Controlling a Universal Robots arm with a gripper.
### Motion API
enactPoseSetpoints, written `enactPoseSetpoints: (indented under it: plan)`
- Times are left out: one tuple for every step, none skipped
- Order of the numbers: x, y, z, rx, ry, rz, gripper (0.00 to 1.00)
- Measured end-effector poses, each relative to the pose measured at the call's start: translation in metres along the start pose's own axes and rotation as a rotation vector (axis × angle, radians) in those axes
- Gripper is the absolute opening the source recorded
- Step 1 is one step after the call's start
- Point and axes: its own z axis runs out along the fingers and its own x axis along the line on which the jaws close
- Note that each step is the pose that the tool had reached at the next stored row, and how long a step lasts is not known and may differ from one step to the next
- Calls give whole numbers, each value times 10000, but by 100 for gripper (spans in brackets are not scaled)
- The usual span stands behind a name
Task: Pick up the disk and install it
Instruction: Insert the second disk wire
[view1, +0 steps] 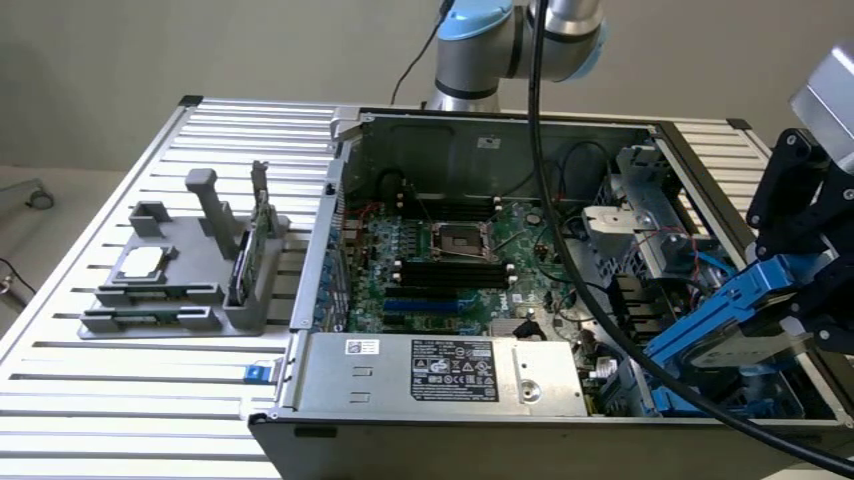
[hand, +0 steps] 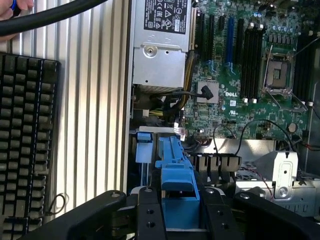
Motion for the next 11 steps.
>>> enactPoseSetpoints:
  plan:
    - [1,-2,2,-37,1,3,32]
    - [2,-3,3,-86,-1,9,32]
    - [2,-4,2,-127,-2,16,32]
    - [1,-3,-7,-171,-6,26,32]
    - [-1,-1,-22,-213,-6,37,32]
    - [-5,-1,-41,-247,-3,44,32]
    - [-8,0,-59,-279,-5,50,32]
    - [-9,0,-73,-309,-7,55,32]
    - [-10,0,-75,-322,-7,57,32]
    - [-10,0,-75,-323,-7,57,32]
    - [-10,-1,-73,-324,-8,57,32]
